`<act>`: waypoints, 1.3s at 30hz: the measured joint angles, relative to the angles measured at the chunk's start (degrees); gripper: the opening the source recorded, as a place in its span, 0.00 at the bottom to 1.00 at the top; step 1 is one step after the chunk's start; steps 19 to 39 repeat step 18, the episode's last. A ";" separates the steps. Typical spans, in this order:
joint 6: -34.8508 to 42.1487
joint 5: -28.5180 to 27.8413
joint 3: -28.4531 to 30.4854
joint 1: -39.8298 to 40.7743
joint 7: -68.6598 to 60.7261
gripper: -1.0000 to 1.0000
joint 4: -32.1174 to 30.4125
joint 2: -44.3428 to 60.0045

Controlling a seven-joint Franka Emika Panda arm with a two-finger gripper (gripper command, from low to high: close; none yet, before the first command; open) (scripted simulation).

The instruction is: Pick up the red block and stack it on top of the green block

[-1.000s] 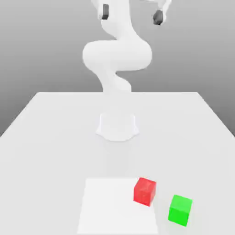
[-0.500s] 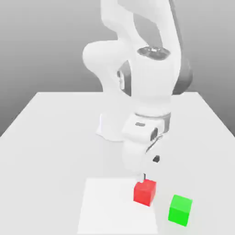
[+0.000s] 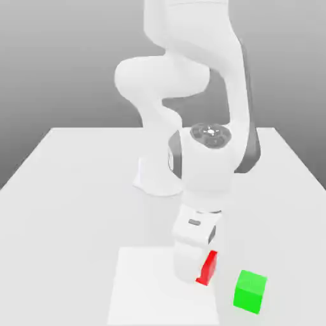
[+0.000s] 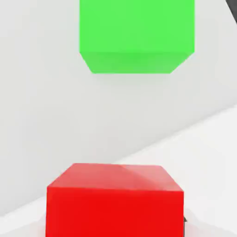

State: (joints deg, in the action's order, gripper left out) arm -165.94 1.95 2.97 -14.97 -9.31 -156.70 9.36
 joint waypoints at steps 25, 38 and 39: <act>7.72 -1.56 -2.47 -6.76 17.48 1.00 13.36 5.62; 7.72 -1.56 -2.47 -6.76 17.48 1.00 13.36 5.62; 7.72 -1.56 -2.47 -6.76 17.48 1.00 13.36 5.62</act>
